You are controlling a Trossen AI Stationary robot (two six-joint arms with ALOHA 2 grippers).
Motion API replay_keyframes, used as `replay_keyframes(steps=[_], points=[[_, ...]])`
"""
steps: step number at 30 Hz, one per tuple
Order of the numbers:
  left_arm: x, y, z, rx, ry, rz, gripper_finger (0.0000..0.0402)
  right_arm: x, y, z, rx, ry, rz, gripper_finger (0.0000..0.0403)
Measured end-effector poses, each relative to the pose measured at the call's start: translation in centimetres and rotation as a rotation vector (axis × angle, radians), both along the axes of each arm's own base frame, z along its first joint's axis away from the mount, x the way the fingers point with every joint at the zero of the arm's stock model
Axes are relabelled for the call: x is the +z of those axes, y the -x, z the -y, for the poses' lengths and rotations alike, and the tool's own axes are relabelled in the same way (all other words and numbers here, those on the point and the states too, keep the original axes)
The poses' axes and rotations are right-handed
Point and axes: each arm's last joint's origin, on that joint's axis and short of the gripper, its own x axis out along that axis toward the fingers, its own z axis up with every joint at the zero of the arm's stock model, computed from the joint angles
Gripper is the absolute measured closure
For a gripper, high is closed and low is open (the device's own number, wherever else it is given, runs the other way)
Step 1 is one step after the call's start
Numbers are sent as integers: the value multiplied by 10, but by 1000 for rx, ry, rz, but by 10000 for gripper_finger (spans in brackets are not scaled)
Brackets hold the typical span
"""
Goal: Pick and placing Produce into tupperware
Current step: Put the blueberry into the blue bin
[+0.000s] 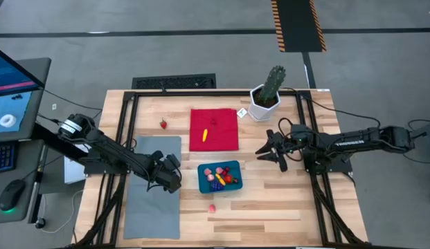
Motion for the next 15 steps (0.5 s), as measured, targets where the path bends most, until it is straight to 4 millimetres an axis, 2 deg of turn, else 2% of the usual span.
replay_keyframes(steps=[15], points=[[-5,2,-1,-4,2,-8,297,0,0,-1,9,1,5,257]])
